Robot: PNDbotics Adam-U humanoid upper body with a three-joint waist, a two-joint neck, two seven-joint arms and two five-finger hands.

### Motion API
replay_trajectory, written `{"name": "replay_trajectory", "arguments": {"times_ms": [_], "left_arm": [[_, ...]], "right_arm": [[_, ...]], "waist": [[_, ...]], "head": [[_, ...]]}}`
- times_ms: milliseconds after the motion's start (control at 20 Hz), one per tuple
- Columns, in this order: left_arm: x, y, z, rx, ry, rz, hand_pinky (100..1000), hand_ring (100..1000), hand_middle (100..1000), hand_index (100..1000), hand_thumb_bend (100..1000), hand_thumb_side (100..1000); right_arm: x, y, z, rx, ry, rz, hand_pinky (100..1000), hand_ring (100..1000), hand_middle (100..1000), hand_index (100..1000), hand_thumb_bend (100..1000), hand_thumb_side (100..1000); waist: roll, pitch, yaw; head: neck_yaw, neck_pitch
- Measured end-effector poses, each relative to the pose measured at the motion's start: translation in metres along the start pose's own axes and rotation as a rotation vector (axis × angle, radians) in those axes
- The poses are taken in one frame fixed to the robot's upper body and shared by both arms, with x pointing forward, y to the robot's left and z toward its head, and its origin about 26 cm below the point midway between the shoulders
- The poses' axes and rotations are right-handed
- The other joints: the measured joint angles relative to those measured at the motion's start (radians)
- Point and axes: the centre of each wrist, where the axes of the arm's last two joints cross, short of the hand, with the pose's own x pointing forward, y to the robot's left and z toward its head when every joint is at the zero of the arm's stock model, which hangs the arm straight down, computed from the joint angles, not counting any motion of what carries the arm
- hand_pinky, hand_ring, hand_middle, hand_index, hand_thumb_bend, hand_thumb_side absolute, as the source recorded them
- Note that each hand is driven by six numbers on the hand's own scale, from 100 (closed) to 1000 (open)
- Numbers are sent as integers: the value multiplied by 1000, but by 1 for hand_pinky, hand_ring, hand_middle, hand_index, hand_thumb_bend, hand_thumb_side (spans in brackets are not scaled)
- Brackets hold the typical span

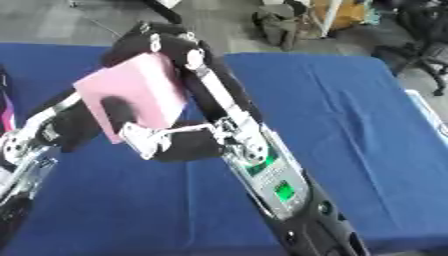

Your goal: Pick up the objects with one hand, pass them to the other hand, and then place them into the box on the other side of the table.

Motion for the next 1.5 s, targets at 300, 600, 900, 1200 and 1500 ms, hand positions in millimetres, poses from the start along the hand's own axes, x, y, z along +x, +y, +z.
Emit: {"name": "replay_trajectory", "arguments": {"times_ms": [300, 600, 900, 1200, 1500], "left_arm": [[6, 2, -5, -59, 21, -38, 729, 771, 680, 775, 939, 699], [6, 0, -9, -98, 40, -58, 728, 770, 679, 775, 935, 701], [4, -2, -11, -124, 50, -60, 729, 764, 657, 762, 922, 696], [4, -1, -10, -137, 59, -53, 723, 748, 589, 714, 878, 662], [4, -1, -10, -136, 57, -22, 707, 699, 494, 631, 781, 614]], "right_arm": [[-1, 2, 1, 51, 40, 38, 301, 368, 243, 346, 100, 100], [0, 1, -1, 144, 62, 98, 306, 369, 243, 347, 100, 100], [2, 0, -2, 179, 57, 134, 304, 368, 241, 344, 100, 100], [3, -1, -2, 197, 51, 164, 300, 365, 239, 341, 100, 100], [2, -2, 0, 198, 53, 187, 297, 363, 238, 340, 100, 100]], "waist": [[0, 0, -3], [0, 0, -5], [1, 0, -10], [3, 0, -10], [3, 0, -10]], "head": [[-2, 0], [-2, 0], [-2, 0], [-3, 0], [-4, 0]]}}
